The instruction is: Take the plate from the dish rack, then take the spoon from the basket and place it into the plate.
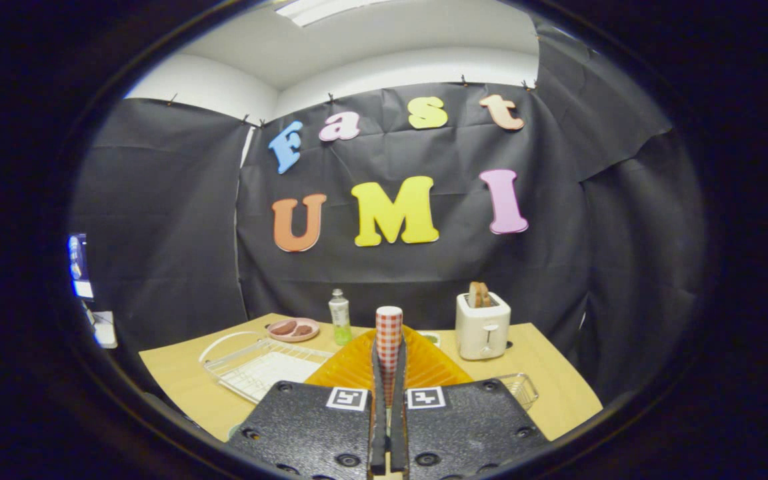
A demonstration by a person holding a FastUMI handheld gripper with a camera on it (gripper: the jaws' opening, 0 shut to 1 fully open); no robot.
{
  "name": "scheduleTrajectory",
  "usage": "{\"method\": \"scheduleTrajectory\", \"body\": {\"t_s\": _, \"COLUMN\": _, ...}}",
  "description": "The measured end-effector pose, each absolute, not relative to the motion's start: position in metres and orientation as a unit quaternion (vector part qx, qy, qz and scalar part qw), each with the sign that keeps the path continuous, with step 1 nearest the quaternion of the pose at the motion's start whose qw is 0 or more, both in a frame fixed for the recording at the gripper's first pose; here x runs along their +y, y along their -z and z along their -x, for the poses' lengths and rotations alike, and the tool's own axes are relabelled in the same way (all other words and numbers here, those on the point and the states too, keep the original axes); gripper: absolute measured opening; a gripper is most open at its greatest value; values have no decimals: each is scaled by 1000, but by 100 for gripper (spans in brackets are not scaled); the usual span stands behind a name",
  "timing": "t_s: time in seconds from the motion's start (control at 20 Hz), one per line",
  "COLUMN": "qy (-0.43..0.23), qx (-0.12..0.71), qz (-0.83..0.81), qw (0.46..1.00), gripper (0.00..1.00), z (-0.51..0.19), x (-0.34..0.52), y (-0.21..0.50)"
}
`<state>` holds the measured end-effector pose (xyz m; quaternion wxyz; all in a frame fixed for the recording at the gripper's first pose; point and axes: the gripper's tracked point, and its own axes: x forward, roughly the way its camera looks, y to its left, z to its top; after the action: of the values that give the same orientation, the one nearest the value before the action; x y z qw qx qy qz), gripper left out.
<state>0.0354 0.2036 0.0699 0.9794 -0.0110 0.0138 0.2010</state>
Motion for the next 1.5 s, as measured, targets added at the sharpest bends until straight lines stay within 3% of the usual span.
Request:
{"method": "scheduleTrajectory", "body": {"t_s": 0.6, "qy": -253, "qx": 11, "qz": 33, "qw": 967, "gripper": 8, "z": 2, "x": 305, "y": -9}}
{"method": "scheduleTrajectory", "body": {"t_s": 1.5, "qy": -254, "qx": 20, "qz": 34, "qw": 966, "gripper": 9, "z": 16, "x": 353, "y": 42}}
